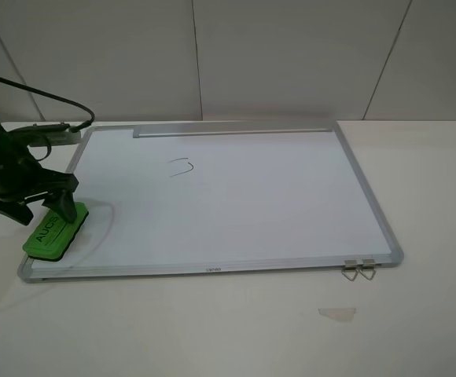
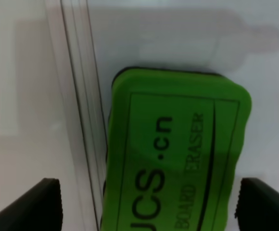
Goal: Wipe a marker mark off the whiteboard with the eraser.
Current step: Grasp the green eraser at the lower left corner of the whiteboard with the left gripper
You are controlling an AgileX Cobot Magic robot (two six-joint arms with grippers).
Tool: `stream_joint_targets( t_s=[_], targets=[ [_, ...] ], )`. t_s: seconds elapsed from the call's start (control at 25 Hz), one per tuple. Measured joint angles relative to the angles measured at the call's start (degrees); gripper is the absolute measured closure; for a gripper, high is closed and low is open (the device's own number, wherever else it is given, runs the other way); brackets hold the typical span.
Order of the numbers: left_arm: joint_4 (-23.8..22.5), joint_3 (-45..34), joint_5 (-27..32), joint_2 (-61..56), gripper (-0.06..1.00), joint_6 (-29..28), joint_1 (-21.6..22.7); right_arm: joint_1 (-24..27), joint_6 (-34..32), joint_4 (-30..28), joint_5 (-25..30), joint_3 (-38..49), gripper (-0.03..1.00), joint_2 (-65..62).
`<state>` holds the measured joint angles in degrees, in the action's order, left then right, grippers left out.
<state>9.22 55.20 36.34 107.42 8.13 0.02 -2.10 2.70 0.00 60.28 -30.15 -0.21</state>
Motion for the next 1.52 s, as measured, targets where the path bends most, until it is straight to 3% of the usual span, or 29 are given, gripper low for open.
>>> stream_joint_targets(
  t_s=[0.16, 0.52, 0.88, 1.08, 1.52],
  targets=[
    [2.2, 0.0, -2.2, 2.4, 0.2, 2.4, -0.6, 0.0, 0.0, 0.0, 0.0, 0.0, 0.15, 0.0],
    [2.2, 0.8, -6.6, 4.3, 0.2, 3.1, -5.8, 0.0, 0.0, 0.0, 0.0, 0.0, 0.15, 0.0],
    [1.9, 1.0, -5.5, 4.3, 0.21, 3.1, -5.8, 0.0, 0.0, 0.0, 0.0, 0.0, 0.15, 0.0],
    [0.2, 1.0, -3.2, 4.4, 0.34, 2.7, -5.8, 0.0, 0.0, 0.0, 0.0, 0.0, 0.15, 0.0],
    [0.1, 1.1, -0.9, 4.2, 0.34, -0.1, -5.8, 0.0, 0.0, 0.0, 0.0, 0.0, 0.15, 0.0]
  ],
)
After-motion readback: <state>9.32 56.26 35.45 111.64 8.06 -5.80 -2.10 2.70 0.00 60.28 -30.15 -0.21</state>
